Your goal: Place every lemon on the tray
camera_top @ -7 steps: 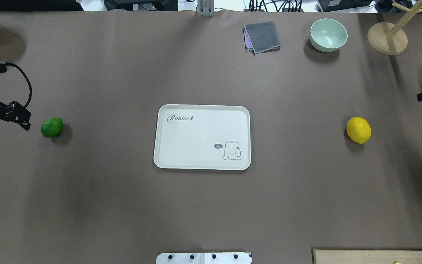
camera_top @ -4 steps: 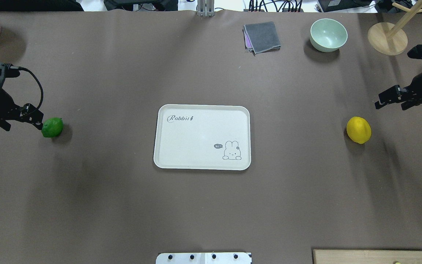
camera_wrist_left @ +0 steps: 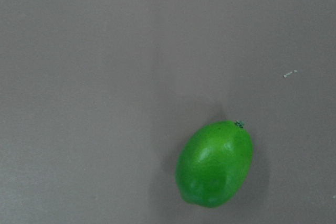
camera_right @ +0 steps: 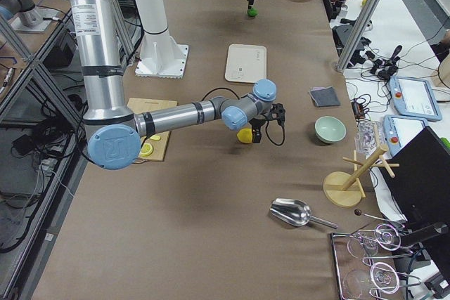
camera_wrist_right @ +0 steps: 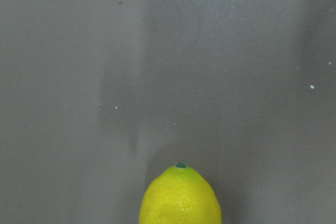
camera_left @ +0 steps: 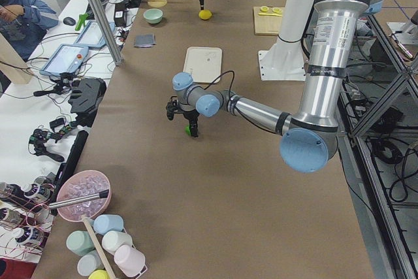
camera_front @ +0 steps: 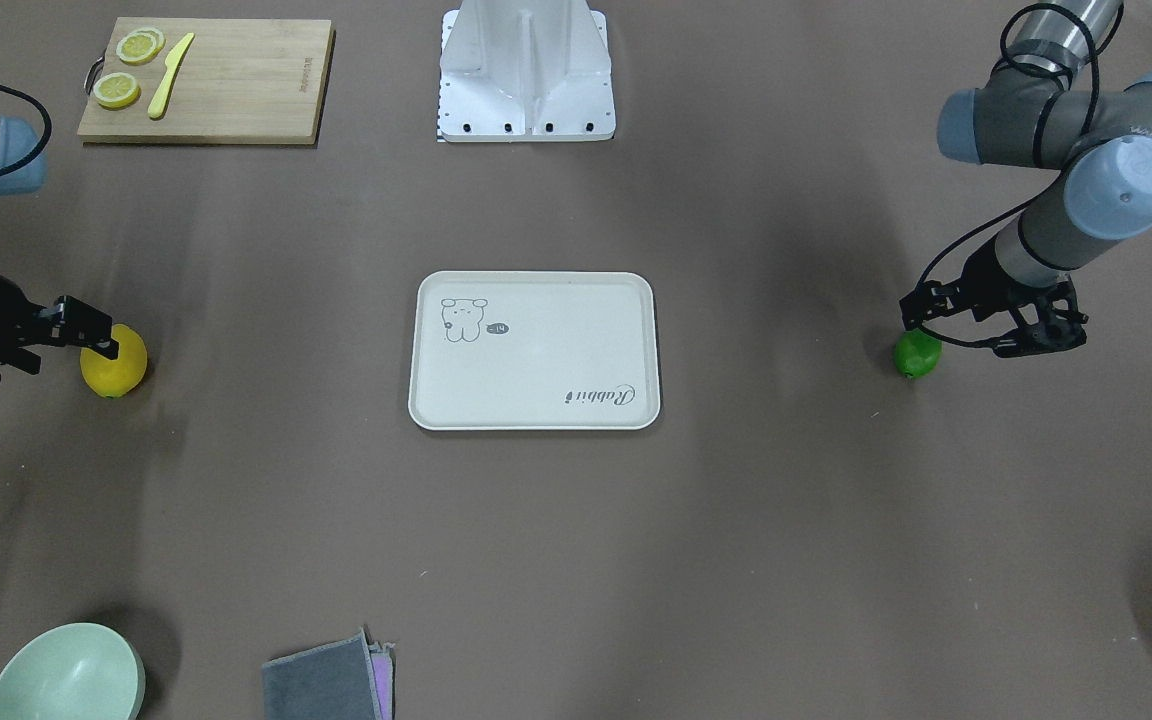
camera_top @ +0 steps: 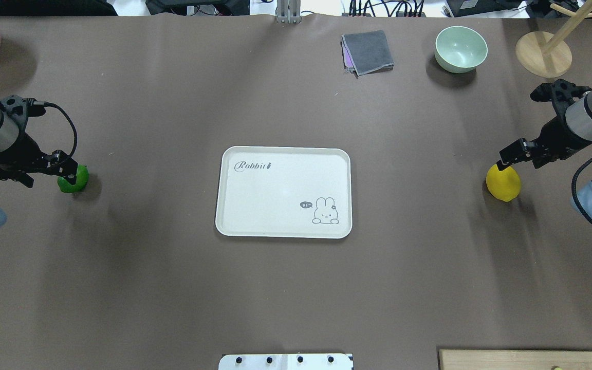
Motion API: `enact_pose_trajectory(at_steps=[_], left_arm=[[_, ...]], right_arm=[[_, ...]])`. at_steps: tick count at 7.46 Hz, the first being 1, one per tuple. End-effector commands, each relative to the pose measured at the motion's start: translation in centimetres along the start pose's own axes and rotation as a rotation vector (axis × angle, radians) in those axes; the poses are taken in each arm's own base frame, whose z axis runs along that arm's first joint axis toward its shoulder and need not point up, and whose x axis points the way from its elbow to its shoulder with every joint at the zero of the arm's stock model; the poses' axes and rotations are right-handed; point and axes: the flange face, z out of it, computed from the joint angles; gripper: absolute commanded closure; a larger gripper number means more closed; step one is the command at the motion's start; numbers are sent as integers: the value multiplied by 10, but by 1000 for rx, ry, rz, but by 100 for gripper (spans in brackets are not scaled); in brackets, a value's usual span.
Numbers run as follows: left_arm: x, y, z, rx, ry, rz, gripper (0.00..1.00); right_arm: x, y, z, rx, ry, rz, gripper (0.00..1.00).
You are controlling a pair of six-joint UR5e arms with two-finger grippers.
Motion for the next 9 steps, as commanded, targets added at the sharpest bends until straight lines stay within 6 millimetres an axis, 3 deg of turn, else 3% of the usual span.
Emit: enact_pose_trajectory(at_steps=[1,3,4,5,6,7,9], left_arm=[[4,-9,17,14,23,-22,3],[17,-22,19,17,27,-19,9],[20,-26,21,16,26,-13,24],[20,-27,22,15,24,-11,54],[20,-26,22,13,27,-2,88],[21,-26,21,7,32,0,100],[28,-21,14,-16,58,3,100]], right_arm=[[-9,5,15,-18,13,-18,0],[-8,10,31,-50,23,-17,0],[-6,12,40,-65,29,-14,0],[-5,14,48,-75,39,-12,0],[-4,14,48,-81,40,-8,29],[-9,14,44,-77,31,-13,94],[-17,1,29,-51,15,-14,100]])
